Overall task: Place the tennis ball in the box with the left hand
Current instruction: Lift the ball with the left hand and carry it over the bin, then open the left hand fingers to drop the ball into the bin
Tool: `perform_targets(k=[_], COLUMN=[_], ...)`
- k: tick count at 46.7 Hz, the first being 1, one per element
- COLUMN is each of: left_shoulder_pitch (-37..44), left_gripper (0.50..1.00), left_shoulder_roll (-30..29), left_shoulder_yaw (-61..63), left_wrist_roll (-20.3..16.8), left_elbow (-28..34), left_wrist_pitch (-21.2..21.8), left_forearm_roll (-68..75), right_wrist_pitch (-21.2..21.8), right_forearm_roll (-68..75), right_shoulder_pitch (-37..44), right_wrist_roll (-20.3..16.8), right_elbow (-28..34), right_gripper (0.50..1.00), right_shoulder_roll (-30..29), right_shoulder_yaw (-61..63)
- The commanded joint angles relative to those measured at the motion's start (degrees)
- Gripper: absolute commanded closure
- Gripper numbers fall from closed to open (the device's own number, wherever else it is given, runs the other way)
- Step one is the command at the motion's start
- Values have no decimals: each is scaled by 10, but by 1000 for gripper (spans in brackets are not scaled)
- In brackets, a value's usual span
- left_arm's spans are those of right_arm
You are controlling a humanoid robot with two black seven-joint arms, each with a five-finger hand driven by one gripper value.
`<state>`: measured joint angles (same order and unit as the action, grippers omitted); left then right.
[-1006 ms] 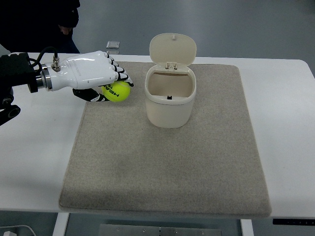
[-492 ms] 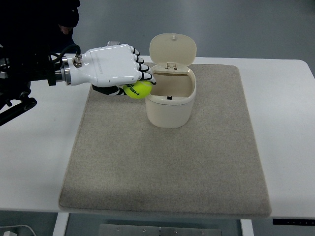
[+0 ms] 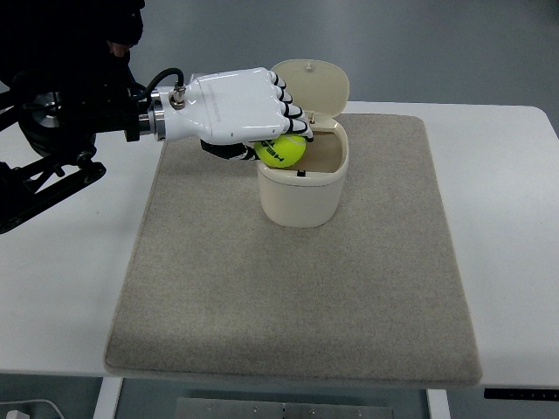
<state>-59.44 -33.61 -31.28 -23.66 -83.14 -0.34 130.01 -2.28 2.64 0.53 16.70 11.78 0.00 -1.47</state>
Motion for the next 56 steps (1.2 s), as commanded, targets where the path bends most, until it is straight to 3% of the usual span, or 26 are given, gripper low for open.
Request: perform_targets(k=[1,18,22,25,28,30,35,39,45,48,56], left_shoulder_pitch=[-2,-3,-2,-2,-2,-2,2,4,5,5,5], left_gripper=[1000,1000,939,862,825,770,720,634,607,559,555], left_shoulder_roll=[17,52,58,59,60,60,60,60,60,60,57], left_shoulder_yaw=[0,0,0,0,-1,-1,-1,0,0,-1,-1], left_wrist_roll=[1,3,4,4,4,4,4,4,4,4,4], left_elbow=[18,51,58,61,65,67,67,67,67,66,64], left_wrist_pitch=[1,1,1,1,1,2,2,2,2,2,3], left_forearm_roll=[0,0,0,0,0,0,0,0,0,0,0], right_wrist_pitch=[0,0,0,0,0,0,0,0,0,0,0], right_forearm_roll=[0,0,0,0,0,0,0,0,0,0,0], right_shoulder_pitch=[0,0,0,0,0,0,0,0,0,0,0], right_wrist_roll=[0,0,0,0,0,0,0,0,0,0,0], right_elbow=[0,0,0,0,0,0,0,0,0,0,0], right_gripper=[562,562,562,560,562,562,562,562,562,562,562], right_shoulder_roll=[0,0,0,0,0,0,0,0,0,0,0], right_shoulder_yaw=[0,0,0,1,0,0,0,0,0,0,0])
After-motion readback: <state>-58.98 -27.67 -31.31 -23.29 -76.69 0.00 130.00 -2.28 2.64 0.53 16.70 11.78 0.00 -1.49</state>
